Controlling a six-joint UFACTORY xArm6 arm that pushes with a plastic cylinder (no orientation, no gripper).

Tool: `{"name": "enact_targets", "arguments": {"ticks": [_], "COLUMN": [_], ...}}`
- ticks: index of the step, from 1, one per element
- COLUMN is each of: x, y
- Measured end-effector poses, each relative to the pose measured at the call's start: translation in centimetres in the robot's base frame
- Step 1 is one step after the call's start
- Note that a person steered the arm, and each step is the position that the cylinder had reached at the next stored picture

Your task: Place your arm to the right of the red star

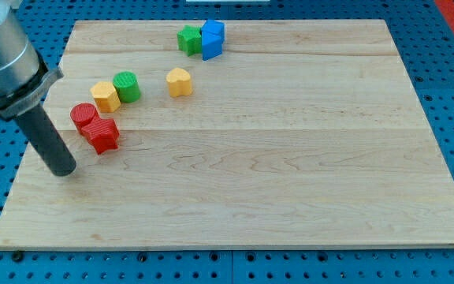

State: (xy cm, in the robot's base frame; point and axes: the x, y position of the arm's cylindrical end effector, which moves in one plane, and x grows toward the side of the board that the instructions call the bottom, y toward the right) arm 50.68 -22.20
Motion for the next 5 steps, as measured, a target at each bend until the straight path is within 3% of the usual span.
{"name": "enact_targets", "arguments": {"ticks": [2,3,4,5], "x": [-0.4,-1.6,-6.9,-9.9], "y": [3.2,12.5,15.1,13.4]}}
